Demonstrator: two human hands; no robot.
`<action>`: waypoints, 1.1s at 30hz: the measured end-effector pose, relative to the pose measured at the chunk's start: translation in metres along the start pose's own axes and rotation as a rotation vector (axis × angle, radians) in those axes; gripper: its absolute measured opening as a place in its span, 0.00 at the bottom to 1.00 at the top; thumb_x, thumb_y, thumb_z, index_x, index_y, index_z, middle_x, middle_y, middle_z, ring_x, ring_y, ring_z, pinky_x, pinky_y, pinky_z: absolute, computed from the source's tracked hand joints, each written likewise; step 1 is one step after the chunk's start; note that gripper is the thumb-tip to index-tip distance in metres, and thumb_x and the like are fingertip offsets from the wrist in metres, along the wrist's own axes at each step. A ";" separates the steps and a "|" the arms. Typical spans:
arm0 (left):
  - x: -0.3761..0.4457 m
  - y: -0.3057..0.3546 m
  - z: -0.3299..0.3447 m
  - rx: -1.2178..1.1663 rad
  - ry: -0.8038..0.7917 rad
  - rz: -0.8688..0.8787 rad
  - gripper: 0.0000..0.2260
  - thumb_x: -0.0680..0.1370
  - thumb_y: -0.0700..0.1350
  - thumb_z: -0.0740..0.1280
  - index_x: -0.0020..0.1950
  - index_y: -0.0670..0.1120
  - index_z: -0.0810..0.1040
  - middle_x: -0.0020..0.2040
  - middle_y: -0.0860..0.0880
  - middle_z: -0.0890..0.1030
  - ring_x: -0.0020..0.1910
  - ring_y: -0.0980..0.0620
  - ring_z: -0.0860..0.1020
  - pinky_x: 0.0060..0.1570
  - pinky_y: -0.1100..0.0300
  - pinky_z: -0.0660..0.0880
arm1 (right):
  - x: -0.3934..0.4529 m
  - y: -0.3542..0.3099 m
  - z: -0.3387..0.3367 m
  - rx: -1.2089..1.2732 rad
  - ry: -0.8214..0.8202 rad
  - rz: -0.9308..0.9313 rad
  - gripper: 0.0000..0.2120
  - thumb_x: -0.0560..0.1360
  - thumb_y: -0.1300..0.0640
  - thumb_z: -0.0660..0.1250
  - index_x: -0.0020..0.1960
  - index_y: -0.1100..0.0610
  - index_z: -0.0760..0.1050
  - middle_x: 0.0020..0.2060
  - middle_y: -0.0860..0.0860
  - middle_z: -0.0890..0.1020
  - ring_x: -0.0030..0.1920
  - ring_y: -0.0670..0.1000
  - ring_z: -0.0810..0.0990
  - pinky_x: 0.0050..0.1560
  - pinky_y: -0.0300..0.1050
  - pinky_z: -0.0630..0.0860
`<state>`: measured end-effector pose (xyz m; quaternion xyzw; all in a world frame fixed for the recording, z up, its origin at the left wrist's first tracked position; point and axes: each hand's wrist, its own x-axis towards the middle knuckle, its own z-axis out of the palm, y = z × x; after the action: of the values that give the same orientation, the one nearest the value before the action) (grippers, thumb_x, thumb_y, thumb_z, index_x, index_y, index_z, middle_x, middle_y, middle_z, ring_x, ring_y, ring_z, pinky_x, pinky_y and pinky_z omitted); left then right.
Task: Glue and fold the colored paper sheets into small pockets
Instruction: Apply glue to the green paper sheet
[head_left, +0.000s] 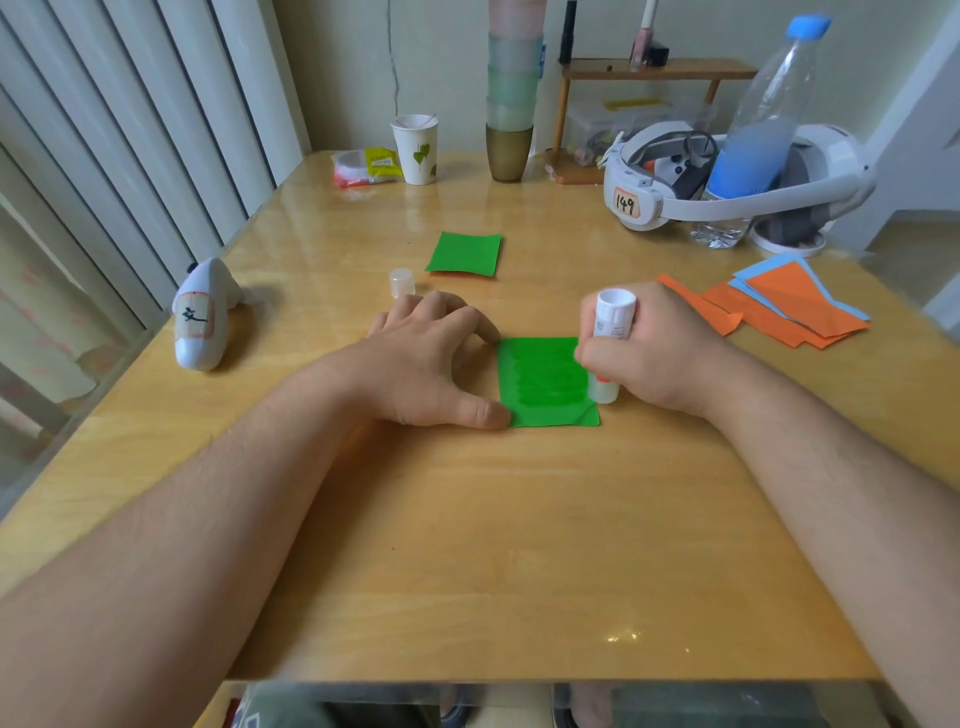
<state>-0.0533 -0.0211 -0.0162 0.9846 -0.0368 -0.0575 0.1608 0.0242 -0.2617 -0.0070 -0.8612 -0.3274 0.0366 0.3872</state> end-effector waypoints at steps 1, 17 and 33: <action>0.000 0.000 0.000 -0.004 -0.008 0.002 0.42 0.57 0.77 0.63 0.70 0.67 0.67 0.70 0.57 0.62 0.74 0.51 0.56 0.72 0.49 0.58 | 0.000 0.000 -0.001 0.044 0.025 -0.009 0.09 0.64 0.52 0.67 0.32 0.57 0.73 0.27 0.56 0.76 0.32 0.50 0.71 0.36 0.54 0.71; 0.003 0.000 -0.003 -0.186 -0.017 -0.040 0.20 0.68 0.57 0.57 0.59 0.68 0.70 0.70 0.59 0.66 0.73 0.51 0.57 0.66 0.54 0.54 | 0.000 -0.026 0.037 0.074 -0.118 -0.056 0.06 0.68 0.48 0.71 0.38 0.50 0.79 0.33 0.45 0.81 0.35 0.43 0.75 0.37 0.41 0.71; 0.006 -0.005 0.005 0.002 0.041 -0.002 0.37 0.60 0.79 0.60 0.67 0.67 0.69 0.69 0.59 0.64 0.71 0.52 0.57 0.72 0.48 0.58 | -0.004 -0.003 -0.003 -0.017 -0.180 0.013 0.02 0.65 0.53 0.68 0.35 0.51 0.77 0.29 0.47 0.77 0.34 0.47 0.73 0.38 0.49 0.71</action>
<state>-0.0479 -0.0187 -0.0228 0.9858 -0.0326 -0.0373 0.1603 0.0202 -0.2646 -0.0032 -0.8596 -0.3557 0.1136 0.3488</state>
